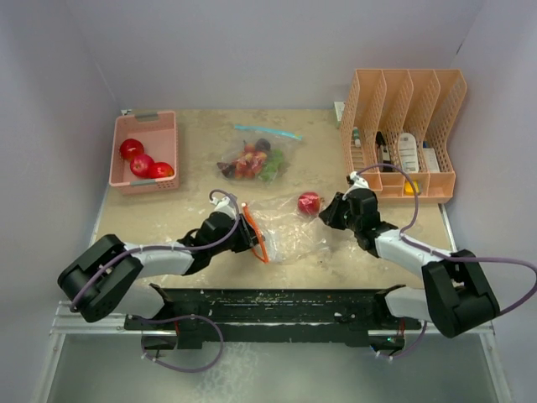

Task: Open the zip-top bag and remove the fake food
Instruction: Pick up the fake fruit from the zipper food storage bag.

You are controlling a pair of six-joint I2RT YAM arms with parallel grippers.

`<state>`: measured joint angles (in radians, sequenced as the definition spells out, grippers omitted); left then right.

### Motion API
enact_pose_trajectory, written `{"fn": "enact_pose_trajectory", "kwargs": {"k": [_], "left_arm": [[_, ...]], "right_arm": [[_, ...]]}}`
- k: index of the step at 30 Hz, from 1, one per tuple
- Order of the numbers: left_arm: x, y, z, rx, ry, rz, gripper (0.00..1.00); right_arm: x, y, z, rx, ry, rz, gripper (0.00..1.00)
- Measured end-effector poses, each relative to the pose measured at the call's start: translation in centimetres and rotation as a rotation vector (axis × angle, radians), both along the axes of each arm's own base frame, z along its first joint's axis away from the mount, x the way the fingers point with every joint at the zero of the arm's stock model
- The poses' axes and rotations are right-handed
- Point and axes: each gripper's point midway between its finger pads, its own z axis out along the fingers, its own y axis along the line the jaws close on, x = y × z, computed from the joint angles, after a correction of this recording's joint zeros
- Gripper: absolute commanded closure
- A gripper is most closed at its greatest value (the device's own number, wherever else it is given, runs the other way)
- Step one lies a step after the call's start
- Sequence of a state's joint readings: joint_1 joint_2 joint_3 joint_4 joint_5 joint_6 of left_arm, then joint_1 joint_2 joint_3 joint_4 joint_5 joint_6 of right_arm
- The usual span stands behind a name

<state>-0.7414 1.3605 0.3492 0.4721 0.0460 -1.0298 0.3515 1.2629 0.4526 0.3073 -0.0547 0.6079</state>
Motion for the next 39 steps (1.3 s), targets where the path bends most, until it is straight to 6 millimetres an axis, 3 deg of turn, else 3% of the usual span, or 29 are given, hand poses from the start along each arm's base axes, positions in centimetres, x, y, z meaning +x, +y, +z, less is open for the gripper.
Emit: {"fn": "enact_pose_trajectory", "kwargs": {"k": [2, 6, 12, 14, 18, 22, 27, 32, 36, 39], "left_arm": [[0.2, -0.5, 0.3, -0.004, -0.006, -0.006, 0.68], [0.8, -1.0, 0.5, -0.004, -0.018, 0.0, 0.67], [1.1, -0.8, -1.0, 0.035, 0.002, 0.01, 0.64], [1.2, -0.8, -1.5, 0.049, 0.004, 0.008, 0.6], [1.8, -1.3, -1.5, 0.044, -0.01, 0.008, 0.39], [2.8, -2.0, -0.8, 0.027, -0.048, 0.015, 0.31], [3.9, -2.1, -0.4, 0.05, -0.086, 0.027, 0.3], [4.9, -1.9, 0.0, 0.093, -0.132, 0.036, 0.28], [5.7, -1.8, 0.2, 0.132, -0.167, 0.042, 0.24], [5.9, -1.7, 0.3, 0.149, -0.184, 0.035, 0.16]], "right_arm": [[0.0, 0.5, 0.4, 0.029, -0.008, 0.016, 1.0], [0.0, 1.1, 2.5, 0.069, -0.064, 0.041, 1.0], [-0.3, 1.0, 7.8, 0.09, -0.215, 0.071, 1.0], [-0.5, 1.0, 9.2, 0.094, -0.258, 0.087, 1.0], [-1.2, 1.2, 10.8, 0.094, -0.301, 0.121, 1.0], [-1.3, 1.1, 10.0, 0.071, -0.279, 0.127, 1.0], [-1.5, 1.0, 6.0, 0.046, -0.174, 0.126, 0.98], [-2.1, 0.9, 3.3, 0.028, -0.095, 0.126, 0.78], [-2.1, 0.9, 3.1, 0.027, -0.091, 0.126, 0.59], [-2.1, 0.9, 3.0, 0.023, -0.095, 0.128, 0.55]]}}
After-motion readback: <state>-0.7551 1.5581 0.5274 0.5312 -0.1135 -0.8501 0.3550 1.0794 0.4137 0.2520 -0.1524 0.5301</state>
